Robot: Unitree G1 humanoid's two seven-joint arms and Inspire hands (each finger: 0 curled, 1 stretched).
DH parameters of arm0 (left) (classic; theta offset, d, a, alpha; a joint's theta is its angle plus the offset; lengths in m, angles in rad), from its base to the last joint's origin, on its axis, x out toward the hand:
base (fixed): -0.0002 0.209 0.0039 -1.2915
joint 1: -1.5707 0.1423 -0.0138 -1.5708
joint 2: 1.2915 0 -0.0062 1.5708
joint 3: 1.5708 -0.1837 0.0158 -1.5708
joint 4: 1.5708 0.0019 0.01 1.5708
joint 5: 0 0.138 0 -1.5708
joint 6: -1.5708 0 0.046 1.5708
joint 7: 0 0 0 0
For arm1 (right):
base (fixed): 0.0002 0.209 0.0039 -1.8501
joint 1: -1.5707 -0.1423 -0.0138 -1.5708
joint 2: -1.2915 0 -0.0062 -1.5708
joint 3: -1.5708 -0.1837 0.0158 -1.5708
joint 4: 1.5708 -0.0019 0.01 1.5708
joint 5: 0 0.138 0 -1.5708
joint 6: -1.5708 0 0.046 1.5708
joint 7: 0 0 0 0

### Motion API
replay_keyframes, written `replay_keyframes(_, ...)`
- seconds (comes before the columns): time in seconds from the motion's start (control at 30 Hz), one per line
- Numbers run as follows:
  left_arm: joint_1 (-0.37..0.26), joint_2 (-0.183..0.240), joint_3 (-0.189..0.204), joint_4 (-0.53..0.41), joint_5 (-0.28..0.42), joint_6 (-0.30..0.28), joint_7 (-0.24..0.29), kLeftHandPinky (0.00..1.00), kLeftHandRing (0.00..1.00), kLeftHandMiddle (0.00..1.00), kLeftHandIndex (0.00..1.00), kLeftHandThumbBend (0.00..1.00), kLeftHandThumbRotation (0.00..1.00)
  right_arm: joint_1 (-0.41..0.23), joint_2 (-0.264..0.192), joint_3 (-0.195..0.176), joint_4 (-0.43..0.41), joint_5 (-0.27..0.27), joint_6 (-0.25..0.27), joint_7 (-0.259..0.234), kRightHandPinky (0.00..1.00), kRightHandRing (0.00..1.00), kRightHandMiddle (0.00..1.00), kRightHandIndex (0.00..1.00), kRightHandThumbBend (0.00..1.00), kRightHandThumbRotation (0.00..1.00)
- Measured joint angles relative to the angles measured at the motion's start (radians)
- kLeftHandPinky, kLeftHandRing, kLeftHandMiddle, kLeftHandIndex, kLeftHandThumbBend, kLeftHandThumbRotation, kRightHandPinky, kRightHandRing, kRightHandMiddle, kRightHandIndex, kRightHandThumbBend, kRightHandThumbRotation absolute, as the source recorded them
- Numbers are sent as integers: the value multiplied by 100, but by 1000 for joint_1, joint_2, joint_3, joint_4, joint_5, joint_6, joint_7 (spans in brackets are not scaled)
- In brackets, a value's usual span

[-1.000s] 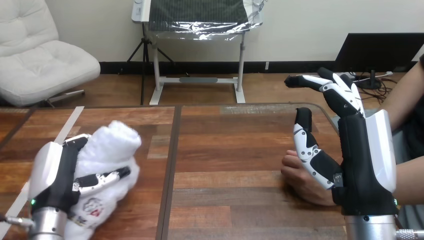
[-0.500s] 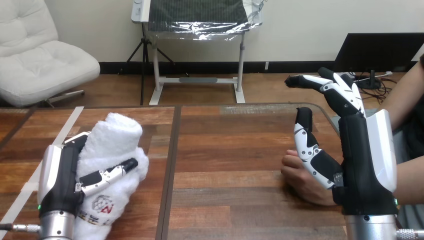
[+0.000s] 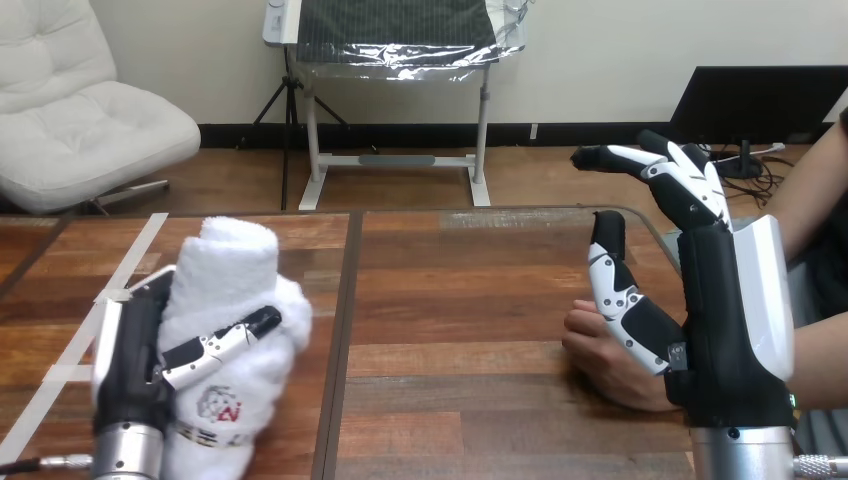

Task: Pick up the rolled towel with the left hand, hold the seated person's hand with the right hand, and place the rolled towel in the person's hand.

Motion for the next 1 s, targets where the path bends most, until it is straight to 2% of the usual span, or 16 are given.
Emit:
replay_keyframes(0.23,7,-57,41,-59,-183,86,-203,36,41,46,50,91,7,0,-3,-6,0,10,0,10,100,95,84,75,0,0)
replay_keyframes(0.4,19,-109,64,-118,-279,138,-307,36,41,46,50,93,7,-2,-9,-17,0,22,5,35,100,96,87,78,1,0)
replay_keyframes(0.63,35,-181,74,-197,-343,182,-396,36,42,47,51,94,8,-7,-36,-39,-1,22,36,85,98,94,91,82,10,0)
replay_keyframes(0.73,38,-209,74,-228,-352,197,-425,37,42,47,51,94,8,-11,-52,-51,-1,21,54,108,95,93,91,83,18,0)
replay_keyframes(0.8,40,-226,74,-248,-355,209,-442,37,42,47,51,95,8,-13,-62,-59,-1,20,67,121,93,92,91,83,25,0)
replay_keyframes(0.83,41,-235,73,-261,-357,217,-451,37,43,47,52,96,9,-15,-68,-63,-3,19,76,130,92,92,91,84,33,0)
replay_keyframes(1.0,41,-280,72,-312,-358,246,-481,38,43,47,52,97,10,-24,-104,-88,-24,3,141,192,90,92,92,85,48,0)
